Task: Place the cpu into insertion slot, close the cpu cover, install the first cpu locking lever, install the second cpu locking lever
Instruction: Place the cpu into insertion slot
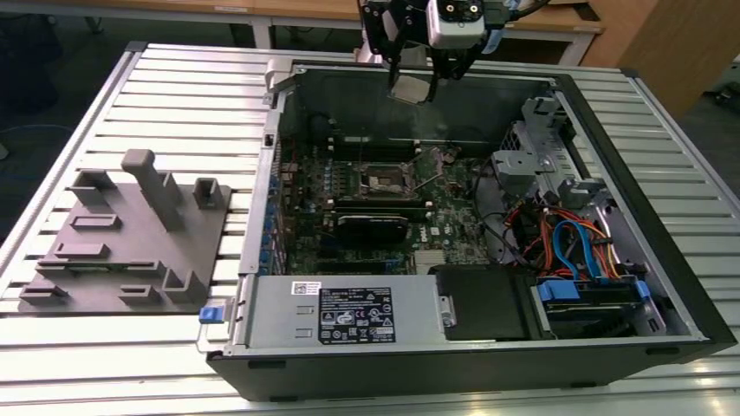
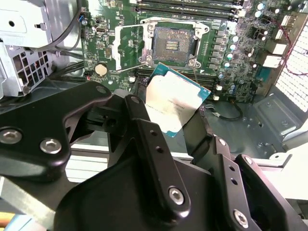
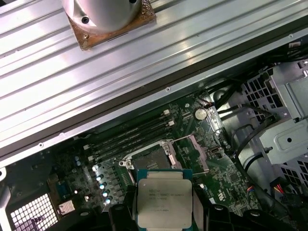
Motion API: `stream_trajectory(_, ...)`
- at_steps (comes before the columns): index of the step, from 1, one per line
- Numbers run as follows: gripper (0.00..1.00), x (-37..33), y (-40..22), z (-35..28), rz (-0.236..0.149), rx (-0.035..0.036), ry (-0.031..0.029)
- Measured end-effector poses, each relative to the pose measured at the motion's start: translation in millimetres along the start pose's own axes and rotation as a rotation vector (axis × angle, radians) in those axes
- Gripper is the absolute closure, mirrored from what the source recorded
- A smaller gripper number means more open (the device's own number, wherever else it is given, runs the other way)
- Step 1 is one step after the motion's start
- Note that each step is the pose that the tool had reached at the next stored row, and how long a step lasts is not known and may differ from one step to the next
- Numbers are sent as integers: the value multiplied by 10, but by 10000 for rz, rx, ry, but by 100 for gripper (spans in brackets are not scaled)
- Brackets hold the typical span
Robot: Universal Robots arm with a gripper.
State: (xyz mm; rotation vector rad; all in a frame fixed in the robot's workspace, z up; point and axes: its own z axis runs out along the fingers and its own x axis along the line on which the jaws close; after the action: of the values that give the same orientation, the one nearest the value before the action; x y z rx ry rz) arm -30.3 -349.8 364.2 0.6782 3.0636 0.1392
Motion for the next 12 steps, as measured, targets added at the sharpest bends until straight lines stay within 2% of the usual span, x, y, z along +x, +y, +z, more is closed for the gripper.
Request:
stream_trajectory(6,46,0,0,0,208,-3,-18)
stream_trajectory(12,46,0,0,4,1027,-16,-91)
